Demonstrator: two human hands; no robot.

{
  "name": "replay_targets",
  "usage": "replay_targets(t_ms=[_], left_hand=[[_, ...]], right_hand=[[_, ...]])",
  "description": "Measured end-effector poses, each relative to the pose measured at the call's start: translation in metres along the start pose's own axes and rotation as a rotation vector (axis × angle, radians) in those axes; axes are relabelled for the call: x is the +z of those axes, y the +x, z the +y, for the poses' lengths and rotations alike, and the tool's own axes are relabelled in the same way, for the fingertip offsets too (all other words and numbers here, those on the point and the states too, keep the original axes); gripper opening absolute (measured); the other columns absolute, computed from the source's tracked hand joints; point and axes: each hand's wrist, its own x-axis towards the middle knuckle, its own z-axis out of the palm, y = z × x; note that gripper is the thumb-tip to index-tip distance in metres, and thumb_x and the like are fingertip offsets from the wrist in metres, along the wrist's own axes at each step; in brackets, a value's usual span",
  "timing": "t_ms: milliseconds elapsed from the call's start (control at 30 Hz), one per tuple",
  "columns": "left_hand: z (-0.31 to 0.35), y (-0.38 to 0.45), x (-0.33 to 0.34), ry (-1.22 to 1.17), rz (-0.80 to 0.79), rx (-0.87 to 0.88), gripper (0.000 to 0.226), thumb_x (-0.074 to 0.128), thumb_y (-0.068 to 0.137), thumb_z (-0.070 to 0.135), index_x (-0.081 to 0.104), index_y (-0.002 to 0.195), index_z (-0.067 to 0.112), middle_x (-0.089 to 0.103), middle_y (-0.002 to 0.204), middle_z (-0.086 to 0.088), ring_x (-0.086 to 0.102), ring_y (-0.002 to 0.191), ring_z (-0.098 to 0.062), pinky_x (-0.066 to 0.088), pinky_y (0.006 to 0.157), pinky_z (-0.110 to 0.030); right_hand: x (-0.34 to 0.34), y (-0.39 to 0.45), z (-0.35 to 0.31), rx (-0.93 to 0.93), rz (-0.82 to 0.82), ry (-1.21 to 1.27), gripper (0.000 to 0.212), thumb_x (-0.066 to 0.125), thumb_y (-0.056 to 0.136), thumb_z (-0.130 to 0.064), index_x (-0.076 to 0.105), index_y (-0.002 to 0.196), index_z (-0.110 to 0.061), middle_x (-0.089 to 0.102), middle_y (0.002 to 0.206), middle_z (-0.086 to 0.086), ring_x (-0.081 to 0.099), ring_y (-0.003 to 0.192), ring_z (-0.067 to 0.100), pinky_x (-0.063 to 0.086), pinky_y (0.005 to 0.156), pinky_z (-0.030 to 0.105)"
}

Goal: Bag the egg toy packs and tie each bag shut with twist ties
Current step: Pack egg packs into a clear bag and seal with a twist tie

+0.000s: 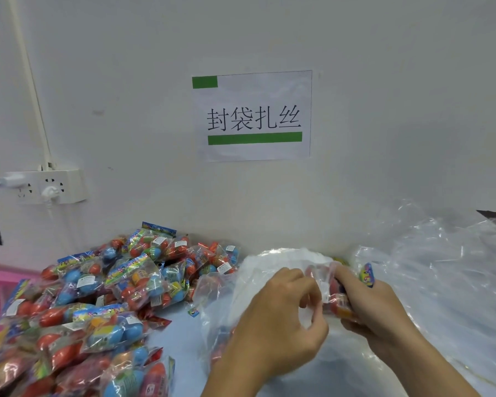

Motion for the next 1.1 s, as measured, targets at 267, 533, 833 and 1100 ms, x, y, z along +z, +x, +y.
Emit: replay_targets(t_ms=[267,533,833,1100], left_hand=[[0.0,0.003,-0.002,-0.057,0.107,-0.046,0.013,0.057,0.088,0.022,0.064,0.081,0.014,0.05,0.089,0.008,0.047,0.091,-0.006,0.044,0.08,-0.02],[-0.003,0.004,0.0,0.001,0.088,-0.24,0.041,0.045,0.089,0.043,0.063,0.12,0.024,0.058,0.12,0.016,0.048,0.117,-0.002,0.038,0.104,-0.024],[-0.011,0.006,-0.002,-0.017,0.296,-0.255,0.022,0.057,0.096,0.023,0.078,0.098,0.017,0.075,0.095,0.005,0.062,0.091,-0.013,0.049,0.087,-0.039],[0.007,0.006,0.011,0.044,0.081,-0.011,0.019,0.053,0.096,0.017,0.071,0.093,0.014,0.071,0.095,0.003,0.056,0.097,-0.015,0.043,0.092,-0.039]], right_hand=[[0.025,-0.012,0.01,0.005,-0.209,-0.05,0.034,0.063,0.091,-0.031,0.066,0.06,-0.02,0.057,0.053,0.0,0.051,0.042,0.012,0.043,0.046,0.022],[0.029,-0.016,0.01,0.052,-0.225,-0.064,0.033,0.061,0.096,-0.04,0.072,0.076,-0.016,0.057,0.054,-0.001,0.054,0.043,0.013,0.046,0.046,0.023],[0.032,-0.022,0.006,0.04,-0.367,-0.046,0.035,0.064,0.094,-0.037,0.069,0.069,-0.014,0.063,0.065,0.009,0.06,0.055,0.017,0.05,0.048,0.026],[0.037,-0.023,0.016,-0.084,-0.372,-0.387,0.018,0.05,0.101,-0.001,0.064,0.11,0.006,0.07,0.109,0.025,0.07,0.103,0.03,0.061,0.077,0.04]])
